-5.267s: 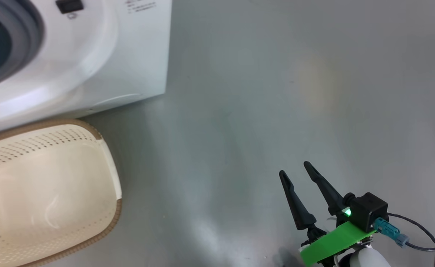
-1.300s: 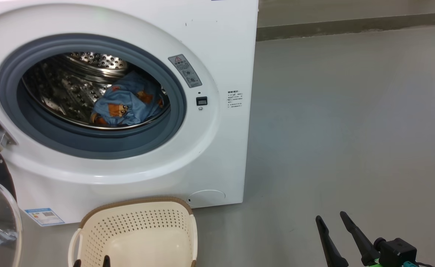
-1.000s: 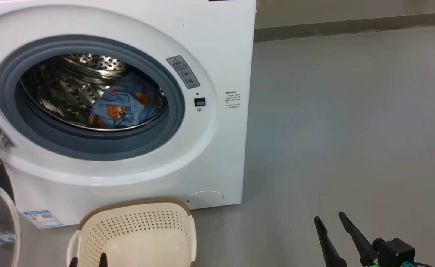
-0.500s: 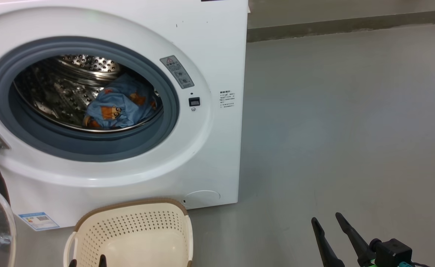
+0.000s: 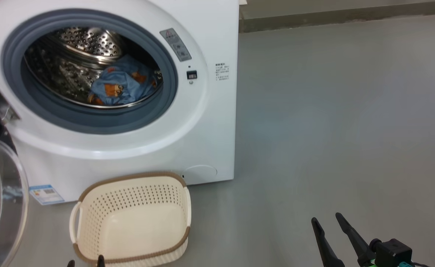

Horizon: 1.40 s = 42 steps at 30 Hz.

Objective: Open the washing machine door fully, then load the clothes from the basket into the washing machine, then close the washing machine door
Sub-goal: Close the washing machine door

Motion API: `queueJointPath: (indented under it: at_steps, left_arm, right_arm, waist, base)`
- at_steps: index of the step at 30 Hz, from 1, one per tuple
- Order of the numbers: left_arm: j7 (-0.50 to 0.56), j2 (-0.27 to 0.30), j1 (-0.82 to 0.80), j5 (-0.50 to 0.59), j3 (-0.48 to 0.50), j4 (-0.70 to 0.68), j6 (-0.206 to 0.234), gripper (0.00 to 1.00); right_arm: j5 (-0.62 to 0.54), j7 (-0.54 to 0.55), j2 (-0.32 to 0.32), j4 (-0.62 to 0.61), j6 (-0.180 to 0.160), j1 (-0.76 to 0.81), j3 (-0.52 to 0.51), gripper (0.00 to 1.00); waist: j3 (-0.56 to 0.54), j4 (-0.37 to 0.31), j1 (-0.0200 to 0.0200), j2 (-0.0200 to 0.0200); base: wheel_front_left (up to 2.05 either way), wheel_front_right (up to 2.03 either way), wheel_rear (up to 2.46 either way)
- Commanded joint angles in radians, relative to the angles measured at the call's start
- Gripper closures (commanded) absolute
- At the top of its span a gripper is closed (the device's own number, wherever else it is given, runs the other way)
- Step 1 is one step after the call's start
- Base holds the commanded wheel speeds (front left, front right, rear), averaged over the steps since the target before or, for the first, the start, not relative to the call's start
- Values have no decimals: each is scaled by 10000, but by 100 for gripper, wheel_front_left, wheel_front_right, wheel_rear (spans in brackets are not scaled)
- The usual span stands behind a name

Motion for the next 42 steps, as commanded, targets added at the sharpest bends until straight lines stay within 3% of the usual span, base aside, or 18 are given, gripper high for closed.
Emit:
queueJointPath:
  at_steps: [1, 28, 35, 42]
  left_arm:
    - [-66, 93, -174, 87, 289, -259, 90, 0]
    - [-67, 93, -109, 90, 147, -397, 169, 0]
    - [-67, 93, -127, 113, 130, -403, 170, 0]
    - [-67, 93, -60, 88, 162, -458, 226, 0]
  right_arm:
    - [-40, -49, -49, -233, 16, -22, 202, 0]
    - [-25, -49, -30, -240, 16, -16, 215, 0]
    - [-31, -49, -126, -235, 16, -83, 260, 0]
    - [-12, -49, -228, -224, 16, -216, 418, 0]
  waist:
    - [3, 9, 0, 0]
    - [59, 312, 0, 0]
    - [20, 864, 0, 0]
    - [-105, 1877, 0, 0]
  base:
    - [-150, 150, 0]
    - [-29, 29, 0]
    - [0, 0, 0]
    - [0, 0, 0]
